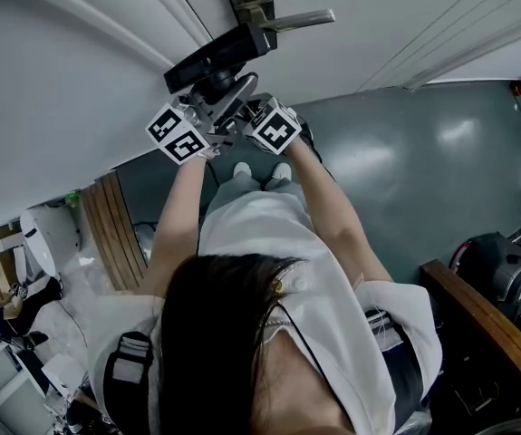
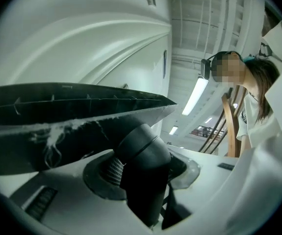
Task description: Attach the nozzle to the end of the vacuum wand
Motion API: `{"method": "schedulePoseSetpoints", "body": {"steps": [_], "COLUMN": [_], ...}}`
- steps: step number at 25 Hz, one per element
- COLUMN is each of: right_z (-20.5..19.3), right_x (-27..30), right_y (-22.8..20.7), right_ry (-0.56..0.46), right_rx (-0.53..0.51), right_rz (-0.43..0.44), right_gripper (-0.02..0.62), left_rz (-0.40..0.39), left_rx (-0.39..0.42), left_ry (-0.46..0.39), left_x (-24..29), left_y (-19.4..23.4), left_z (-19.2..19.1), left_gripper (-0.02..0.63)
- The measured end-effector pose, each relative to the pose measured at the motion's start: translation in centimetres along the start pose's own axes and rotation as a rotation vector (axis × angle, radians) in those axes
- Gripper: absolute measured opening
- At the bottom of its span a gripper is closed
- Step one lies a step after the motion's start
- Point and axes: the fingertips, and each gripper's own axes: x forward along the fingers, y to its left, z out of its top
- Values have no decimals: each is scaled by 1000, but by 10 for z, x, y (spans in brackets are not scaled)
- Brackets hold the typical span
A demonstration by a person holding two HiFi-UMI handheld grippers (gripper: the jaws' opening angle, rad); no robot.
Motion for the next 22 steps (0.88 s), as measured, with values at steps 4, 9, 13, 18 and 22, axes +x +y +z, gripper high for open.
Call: {"method": "schedulePoseSetpoints", "body": {"steps": [4,9,13,18,22], "right_z": [1,-1,0,0,-1], "right_x": [8,12,10,4,5], "right_y": [5,9,2,0,7], "right_ry": [108,196,183,121,103], "right_rx": [-54,-114,-89,-60,-64], "right_rz": [93,169,143,102,94], "right_gripper": [138,140,140,140,140], "left_rz": [14,-22,-24,-41,-59], "left_rx": [51,49,27,11,29], "left_ry": [-11,-4,-16,-15,79], "left_x": [-6,-7,-3,-1,-2], "left_y": [3,5,11,7,0], "left_z": [3,3,4,1,-4], "left_gripper": [181,181,179,179,175]}}
